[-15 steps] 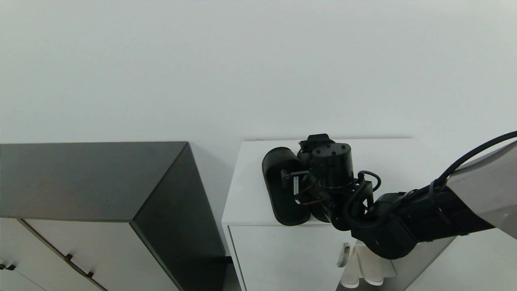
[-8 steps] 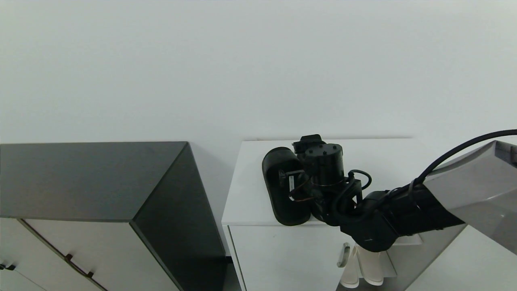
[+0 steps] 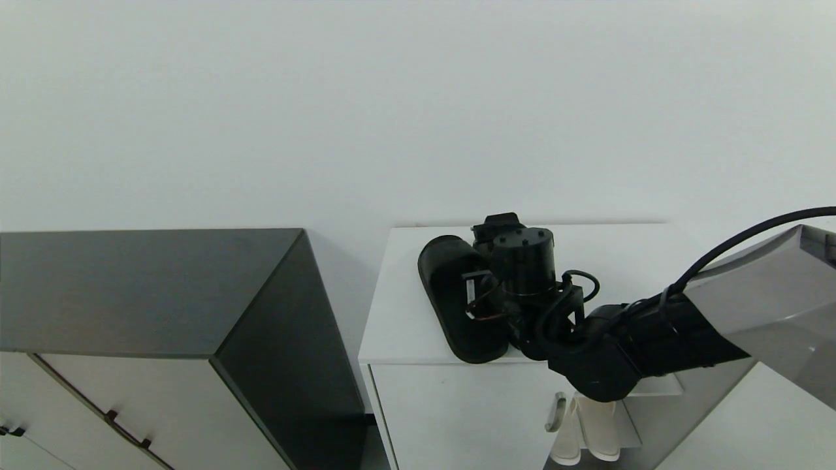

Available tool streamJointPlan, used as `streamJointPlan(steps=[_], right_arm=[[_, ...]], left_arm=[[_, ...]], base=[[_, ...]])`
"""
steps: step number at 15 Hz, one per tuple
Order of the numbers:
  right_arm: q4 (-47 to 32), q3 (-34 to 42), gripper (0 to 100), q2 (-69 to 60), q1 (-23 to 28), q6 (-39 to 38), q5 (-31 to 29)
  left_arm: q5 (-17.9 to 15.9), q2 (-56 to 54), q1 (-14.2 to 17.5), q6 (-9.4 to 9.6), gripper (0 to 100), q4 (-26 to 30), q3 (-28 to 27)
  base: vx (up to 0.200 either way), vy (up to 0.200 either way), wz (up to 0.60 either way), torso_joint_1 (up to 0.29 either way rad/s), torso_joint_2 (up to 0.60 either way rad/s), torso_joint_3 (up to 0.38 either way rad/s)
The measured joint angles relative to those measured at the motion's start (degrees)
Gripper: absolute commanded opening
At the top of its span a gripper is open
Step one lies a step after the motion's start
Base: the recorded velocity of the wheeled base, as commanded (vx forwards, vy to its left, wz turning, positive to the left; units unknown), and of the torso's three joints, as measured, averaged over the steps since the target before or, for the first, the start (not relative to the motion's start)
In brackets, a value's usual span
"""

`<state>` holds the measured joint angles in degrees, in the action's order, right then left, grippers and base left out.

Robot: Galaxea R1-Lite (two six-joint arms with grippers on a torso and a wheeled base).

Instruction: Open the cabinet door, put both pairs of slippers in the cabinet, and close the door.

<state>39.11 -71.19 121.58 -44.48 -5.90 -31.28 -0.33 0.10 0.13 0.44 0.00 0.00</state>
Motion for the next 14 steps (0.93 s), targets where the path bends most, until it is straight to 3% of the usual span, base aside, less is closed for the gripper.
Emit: streamJointPlan(steps=[4, 11, 14], right_arm=[[0.0, 4.3, 0, -5.3, -0.4, 0.2, 0.1], [0.0, 29.7, 0, -24.3, -4.6, -0.9, 4.2], [-0.1, 36.8, 0, -30.4, -8.4, -3.3, 4.2]], left_arm=[[0.0, 0.0, 0.0, 0.00, 0, 0.0, 0.0], [0.0, 0.0, 0.0, 0.00, 0, 0.0, 0.0], [0.0, 0.0, 0.0, 0.02, 0, 0.0, 0.0]], base=[[0.000, 0.000, 0.00, 0.000, 0.00, 0.000], [0.000, 0.000, 0.00, 0.000, 0.00, 0.000], [0.000, 0.000, 0.00, 0.000, 0.00, 0.000]])
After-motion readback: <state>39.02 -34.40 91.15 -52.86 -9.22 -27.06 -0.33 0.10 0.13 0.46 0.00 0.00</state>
